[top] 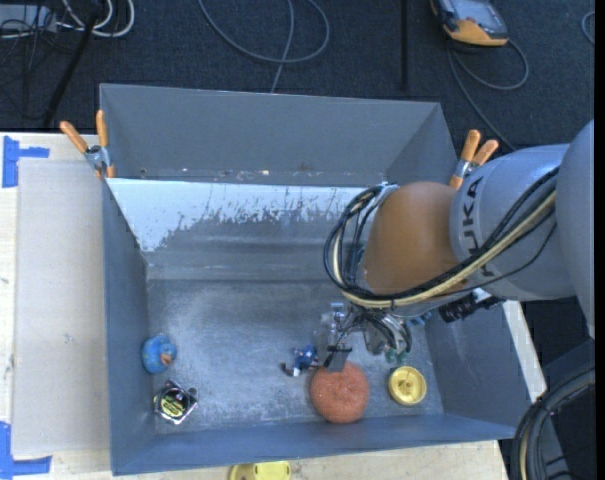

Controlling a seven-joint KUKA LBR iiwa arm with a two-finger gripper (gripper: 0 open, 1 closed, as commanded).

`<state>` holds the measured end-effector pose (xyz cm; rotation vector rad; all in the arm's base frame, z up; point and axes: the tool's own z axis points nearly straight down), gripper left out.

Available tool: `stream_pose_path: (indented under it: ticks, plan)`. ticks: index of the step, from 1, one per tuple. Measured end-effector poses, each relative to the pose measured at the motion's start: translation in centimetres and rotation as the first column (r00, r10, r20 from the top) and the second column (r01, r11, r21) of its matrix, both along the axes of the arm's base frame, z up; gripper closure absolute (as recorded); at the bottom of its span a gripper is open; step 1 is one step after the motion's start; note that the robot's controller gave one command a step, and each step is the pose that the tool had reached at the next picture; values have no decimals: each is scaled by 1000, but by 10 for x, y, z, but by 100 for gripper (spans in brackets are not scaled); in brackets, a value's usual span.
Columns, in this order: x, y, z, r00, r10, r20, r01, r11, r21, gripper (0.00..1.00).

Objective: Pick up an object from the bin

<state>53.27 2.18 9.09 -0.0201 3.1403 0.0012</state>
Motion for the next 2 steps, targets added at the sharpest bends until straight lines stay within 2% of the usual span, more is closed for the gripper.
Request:
stream_pose_path:
  ticks: [1, 2]
  plan:
    - [9, 1, 6, 984, 180, -4, -180, 984, 0, 0]
    - [20, 0, 15, 937, 349, 1, -349, 937, -1, 0]
